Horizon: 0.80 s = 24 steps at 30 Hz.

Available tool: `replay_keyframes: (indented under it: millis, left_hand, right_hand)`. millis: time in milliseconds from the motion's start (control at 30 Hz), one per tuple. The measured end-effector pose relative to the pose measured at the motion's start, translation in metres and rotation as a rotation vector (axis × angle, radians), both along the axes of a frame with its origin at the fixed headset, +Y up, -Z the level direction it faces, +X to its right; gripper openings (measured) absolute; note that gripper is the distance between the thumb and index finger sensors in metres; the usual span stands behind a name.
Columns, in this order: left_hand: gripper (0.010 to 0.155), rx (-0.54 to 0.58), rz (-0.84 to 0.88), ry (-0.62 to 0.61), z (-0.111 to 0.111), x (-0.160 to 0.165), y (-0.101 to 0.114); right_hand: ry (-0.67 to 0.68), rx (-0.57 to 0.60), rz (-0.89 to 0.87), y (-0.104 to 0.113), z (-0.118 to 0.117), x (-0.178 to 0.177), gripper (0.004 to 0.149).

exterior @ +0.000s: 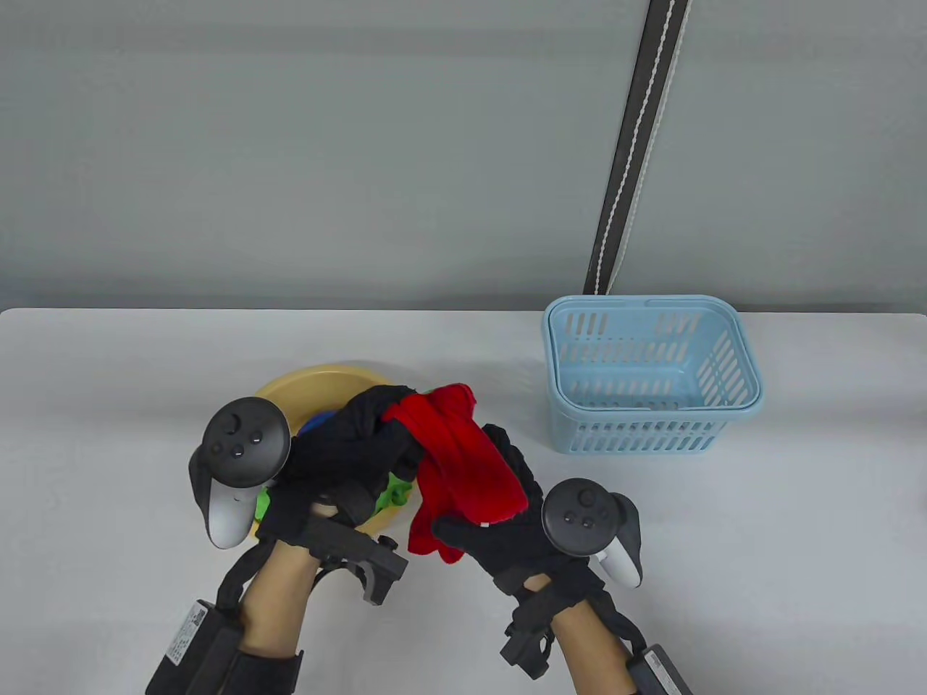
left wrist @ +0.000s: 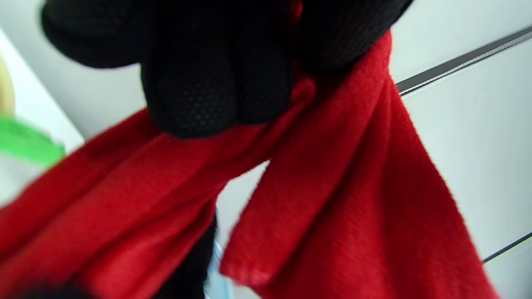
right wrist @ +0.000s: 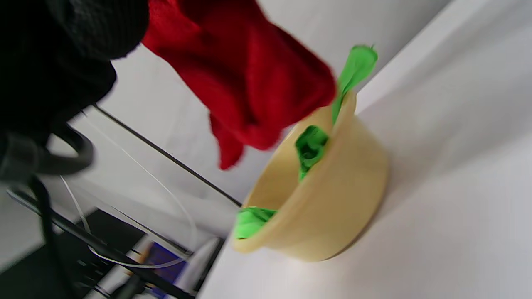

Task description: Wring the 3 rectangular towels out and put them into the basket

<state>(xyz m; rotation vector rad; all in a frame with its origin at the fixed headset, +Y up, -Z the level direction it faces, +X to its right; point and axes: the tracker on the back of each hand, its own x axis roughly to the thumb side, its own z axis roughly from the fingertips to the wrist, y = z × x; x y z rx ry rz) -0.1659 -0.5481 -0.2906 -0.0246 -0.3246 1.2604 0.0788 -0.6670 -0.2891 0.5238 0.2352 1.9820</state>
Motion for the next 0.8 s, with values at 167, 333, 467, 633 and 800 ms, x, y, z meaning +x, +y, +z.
replay_keyframes:
  millis: [167,333,467,633,800]
  left_hand:
    - [0.045,-0.078,0.204,-0.169,-0.007,0.013,-0.035]
    - [0.045,-0.122,0.247,-0.282,-0.016,0.006,-0.062]
    - [0.046,-0.151,0.121,-0.296,-0.018,-0.009,-0.080]
    - [0.048,-0.184,-0.102,-0.266,-0.015,-0.027,-0.099]
    - [0.053,-0.110,-0.220,-0.141,-0.008,-0.034,-0.099]
  right_hand:
    - [0.019,-0.089,-0.238,-0.021,-0.015,0.008,0.091]
    - [-0.067,-0.031,-0.197,-0.022,-0.021,0.027,0.042]
    - [-0.210,0.070,-0.099,-0.013,-0.020,0.048,0.041]
    - [-0.320,0.240,0.099,0.008,-0.010,0.060,0.056]
    - [-0.375,0.388,0.261,0.023,-0.002,0.059,0.053]
